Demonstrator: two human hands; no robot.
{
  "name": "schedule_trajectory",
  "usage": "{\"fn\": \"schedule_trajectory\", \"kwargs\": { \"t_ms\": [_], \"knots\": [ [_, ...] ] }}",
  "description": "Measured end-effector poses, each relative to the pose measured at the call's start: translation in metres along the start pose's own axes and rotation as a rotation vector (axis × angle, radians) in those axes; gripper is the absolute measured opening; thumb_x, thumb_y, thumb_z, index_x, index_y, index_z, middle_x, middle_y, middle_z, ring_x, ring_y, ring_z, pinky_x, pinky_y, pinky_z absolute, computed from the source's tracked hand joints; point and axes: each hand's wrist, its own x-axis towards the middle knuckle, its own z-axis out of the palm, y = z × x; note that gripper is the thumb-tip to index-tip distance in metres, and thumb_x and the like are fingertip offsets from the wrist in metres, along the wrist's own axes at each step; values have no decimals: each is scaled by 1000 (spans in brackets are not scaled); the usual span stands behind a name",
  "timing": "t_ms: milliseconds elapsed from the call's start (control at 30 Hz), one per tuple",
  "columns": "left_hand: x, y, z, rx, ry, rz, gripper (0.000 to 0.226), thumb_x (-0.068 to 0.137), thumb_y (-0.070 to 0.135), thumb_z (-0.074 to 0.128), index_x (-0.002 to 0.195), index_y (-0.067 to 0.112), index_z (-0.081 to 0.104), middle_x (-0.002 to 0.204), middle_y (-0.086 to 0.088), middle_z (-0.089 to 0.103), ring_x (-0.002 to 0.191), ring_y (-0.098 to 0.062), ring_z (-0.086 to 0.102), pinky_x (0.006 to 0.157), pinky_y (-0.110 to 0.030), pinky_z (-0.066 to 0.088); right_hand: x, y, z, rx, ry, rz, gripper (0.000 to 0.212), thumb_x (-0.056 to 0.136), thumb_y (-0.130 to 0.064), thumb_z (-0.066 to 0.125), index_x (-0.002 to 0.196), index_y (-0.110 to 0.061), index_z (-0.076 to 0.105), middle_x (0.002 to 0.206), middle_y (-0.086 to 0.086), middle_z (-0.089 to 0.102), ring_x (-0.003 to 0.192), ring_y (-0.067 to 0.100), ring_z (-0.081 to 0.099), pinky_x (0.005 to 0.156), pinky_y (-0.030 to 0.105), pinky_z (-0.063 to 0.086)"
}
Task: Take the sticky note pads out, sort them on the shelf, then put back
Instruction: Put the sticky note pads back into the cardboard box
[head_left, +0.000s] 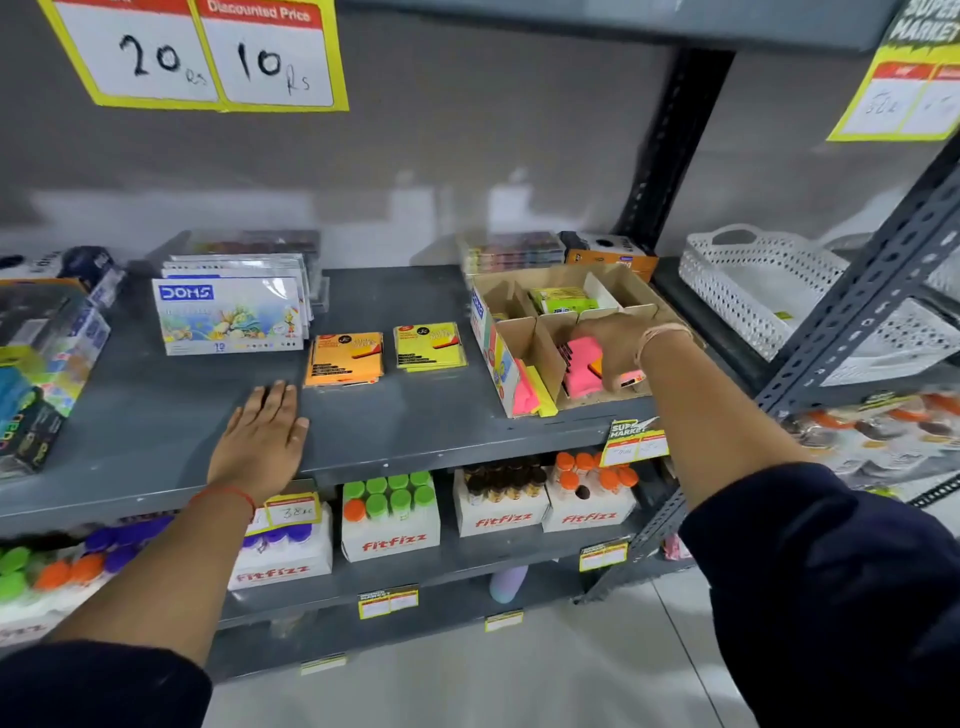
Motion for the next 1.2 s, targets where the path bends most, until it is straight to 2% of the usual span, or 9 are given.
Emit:
{"fn": "schedule_trajectory", "kwargs": {
  "t_ms": [200,400,633,800,867,933,1033,1100,1200],
  "knots": [
    [-1,5,-1,-7,-6,-23,53,101,23,24,148,6,10,160,-8,8,149,-24,2,122,-37,4,18,-2,20,-13,-1,-85,96,56,-7,78,140,-26,34,137,3,52,124,28,48,102,40,45],
    [-3,20,3,-5,-11,-68,56,101,27,21,148,2,6,160,-12,3,149,-24,-1,122,-36,2,17,1,21,-56,-10,-94,84,65,-13,81,139,-14,41,138,7,53,126,28,48,101,31,39],
    [-8,22,1,26,-15,-32,55,101,28,20,148,3,5,160,-11,3,149,-22,0,121,-34,1,14,3,27,-202,94,-153,78,70,-22,78,139,-19,42,142,1,48,131,25,41,105,32,35],
    [-11,29,-1,17,-20,6,55,101,29,20,148,4,5,160,-11,2,149,-21,-1,122,-33,1,13,3,21,-177,37,-56,80,66,-23,80,136,-17,44,138,3,52,126,27,47,105,36,38],
    [-13,31,0,13,-9,12,55,101,30,20,148,5,7,160,-11,3,149,-21,0,122,-33,1,11,0,3,-160,67,-8,59,70,-33,75,124,-17,57,126,5,61,120,29,51,104,38,41],
    [-15,33,4,2,30,1,55,101,30,22,148,4,11,159,-12,7,149,-23,4,122,-34,3,4,-11,-22,-177,266,9,44,76,-30,69,114,-9,63,118,13,64,112,33,55,98,40,46],
    [-17,35,9,-1,78,-12,55,100,30,24,148,4,14,159,-13,12,148,-25,8,121,-35,5,-10,-52,-53,68,422,-180,68,79,-17,70,139,-6,39,148,15,38,135,30,39,110,32,32],
    [-18,35,11,1,66,-6,56,100,31,21,148,4,10,159,-12,9,149,-24,5,121,-33,3,-4,-87,-54,183,337,-348,79,80,-22,70,145,-9,27,157,6,18,144,21,21,114,26,17],
    [-16,33,13,-7,65,5,56,100,32,19,148,5,9,160,-11,8,149,-23,4,121,-33,3,36,-131,-32,-12,161,-409,97,77,-28,72,149,-10,10,160,7,4,147,21,7,120,32,12]
  ]
}}
